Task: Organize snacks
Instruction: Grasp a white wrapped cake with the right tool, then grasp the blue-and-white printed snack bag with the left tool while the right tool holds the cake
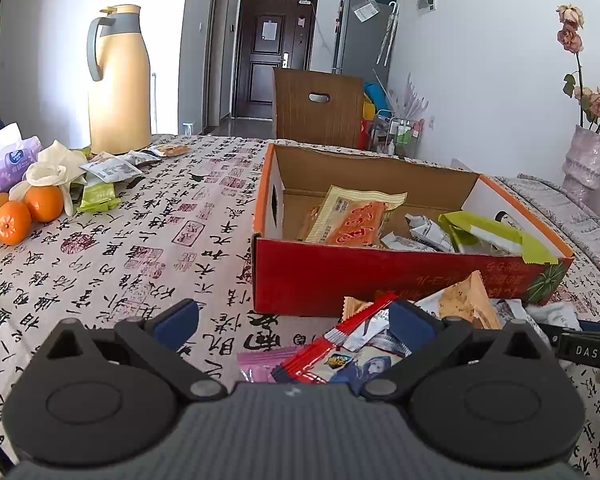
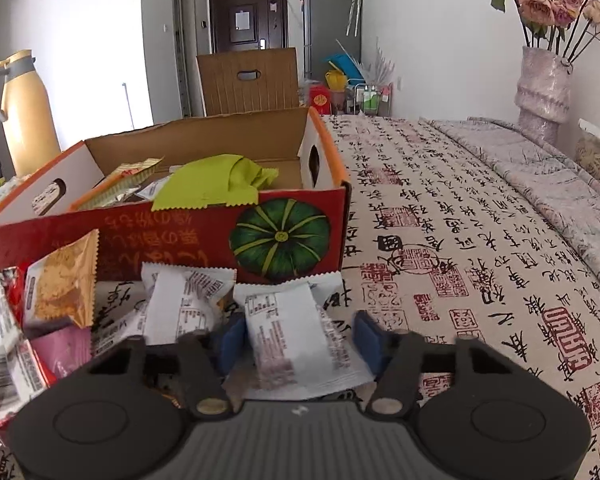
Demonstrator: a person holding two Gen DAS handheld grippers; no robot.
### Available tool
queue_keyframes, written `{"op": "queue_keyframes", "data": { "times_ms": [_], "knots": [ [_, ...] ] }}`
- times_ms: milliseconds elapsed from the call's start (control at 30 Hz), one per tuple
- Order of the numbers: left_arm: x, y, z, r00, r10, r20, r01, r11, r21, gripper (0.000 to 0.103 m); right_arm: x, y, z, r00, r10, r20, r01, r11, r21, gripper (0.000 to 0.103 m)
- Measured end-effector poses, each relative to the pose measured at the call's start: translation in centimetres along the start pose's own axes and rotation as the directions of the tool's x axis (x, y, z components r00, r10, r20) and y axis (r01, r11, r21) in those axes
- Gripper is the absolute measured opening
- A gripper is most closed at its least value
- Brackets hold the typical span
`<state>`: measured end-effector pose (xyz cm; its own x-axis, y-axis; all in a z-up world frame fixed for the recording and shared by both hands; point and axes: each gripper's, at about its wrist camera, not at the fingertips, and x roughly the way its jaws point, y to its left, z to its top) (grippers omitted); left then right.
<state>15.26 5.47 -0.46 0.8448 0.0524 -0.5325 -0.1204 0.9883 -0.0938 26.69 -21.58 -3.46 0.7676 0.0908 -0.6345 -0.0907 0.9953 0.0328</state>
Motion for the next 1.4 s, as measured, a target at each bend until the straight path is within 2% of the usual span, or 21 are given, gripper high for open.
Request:
{"op": "queue_keyframes", "data": {
  "times_ms": [133, 467, 867, 1200, 1400],
  "knots": [
    [0.1, 0.0, -0.1, 1.000, 0.003, -0.003, -0.003, 1.000, 0.001, 0.103, -0.2, 0.4, -0.4, 1.000, -0.004, 0.025, 0.004, 1.000, -0.020, 0.039],
    [-0.4, -0.2, 0.9, 1.000, 0.008, -0.025, -0.008, 1.000, -0.007, 0.103, -2.6, -0.1, -0.4, 0.994, 0.007, 0.114, -0.006, 1.000, -0.008, 0.039],
    [-2.3, -3.2, 2.7, 0.996, 0.081, -0.028, -0.080, 0.996, 0.039, 0.103, -5.5, -3.0, -1.1, 0.981, 0.055, 0.186, -0.056, 0.998, 0.004, 0.039],
    [-3.1, -6.0, 2.2, 0.985, 0.131, -0.109, -0.129, 0.991, 0.034, 0.103, -5.6, -4.2, -2.1, 0.968, 0.132, 0.215, -0.139, 0.990, 0.021, 0.039],
    [-2.6, -7.5, 1.6, 0.968, 0.183, -0.171, -0.180, 0.983, 0.031, 0.103, -5.9, -4.5, -2.4, 0.956, 0.171, 0.237, -0.182, 0.983, 0.025, 0.039]
  ]
}}
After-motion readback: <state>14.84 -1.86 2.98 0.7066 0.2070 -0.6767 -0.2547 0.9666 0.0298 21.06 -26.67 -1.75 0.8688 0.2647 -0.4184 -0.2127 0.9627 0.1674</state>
